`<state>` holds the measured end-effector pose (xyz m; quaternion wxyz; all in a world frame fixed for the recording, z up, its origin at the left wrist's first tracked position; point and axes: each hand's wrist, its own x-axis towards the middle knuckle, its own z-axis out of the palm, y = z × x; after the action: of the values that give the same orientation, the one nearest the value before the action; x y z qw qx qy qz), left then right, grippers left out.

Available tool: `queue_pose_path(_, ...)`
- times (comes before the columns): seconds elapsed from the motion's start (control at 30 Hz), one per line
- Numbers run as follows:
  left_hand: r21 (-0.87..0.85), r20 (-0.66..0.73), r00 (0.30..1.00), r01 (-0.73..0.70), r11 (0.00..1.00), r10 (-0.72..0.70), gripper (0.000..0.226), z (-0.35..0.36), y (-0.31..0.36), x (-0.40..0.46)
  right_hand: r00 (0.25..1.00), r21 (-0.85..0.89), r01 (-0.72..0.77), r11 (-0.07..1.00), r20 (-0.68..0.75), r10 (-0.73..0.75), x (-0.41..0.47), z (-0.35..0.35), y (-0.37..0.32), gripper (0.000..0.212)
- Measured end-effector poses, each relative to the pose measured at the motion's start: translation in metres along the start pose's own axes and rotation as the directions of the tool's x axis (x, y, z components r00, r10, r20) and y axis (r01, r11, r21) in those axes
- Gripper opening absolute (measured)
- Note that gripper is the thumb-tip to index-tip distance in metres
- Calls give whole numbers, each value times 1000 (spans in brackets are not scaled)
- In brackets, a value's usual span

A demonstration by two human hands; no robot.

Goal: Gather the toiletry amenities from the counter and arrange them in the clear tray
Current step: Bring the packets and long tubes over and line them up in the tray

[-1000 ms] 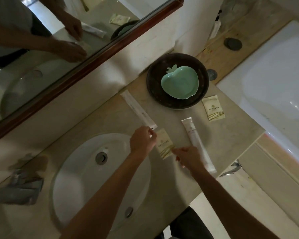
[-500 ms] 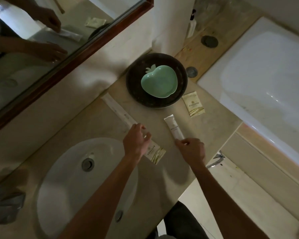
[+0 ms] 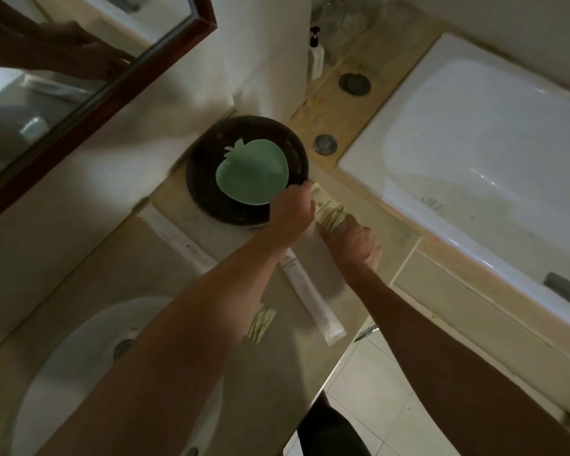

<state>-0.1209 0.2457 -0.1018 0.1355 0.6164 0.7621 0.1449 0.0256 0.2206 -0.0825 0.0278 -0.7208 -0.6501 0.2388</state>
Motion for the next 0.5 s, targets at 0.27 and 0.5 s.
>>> queue_pose_path(0.27, 102, 110, 989, 92, 990, -103, 21, 5, 13, 13, 1000, 171, 16, 985, -20, -12, 18, 10, 7, 62)
queue_pose_path(0.5, 39, 154, 972, 174, 984, -178, 17, -6, 9, -9, 993, 434, -115, 894, 82, 88, 16, 6, 23, 28)
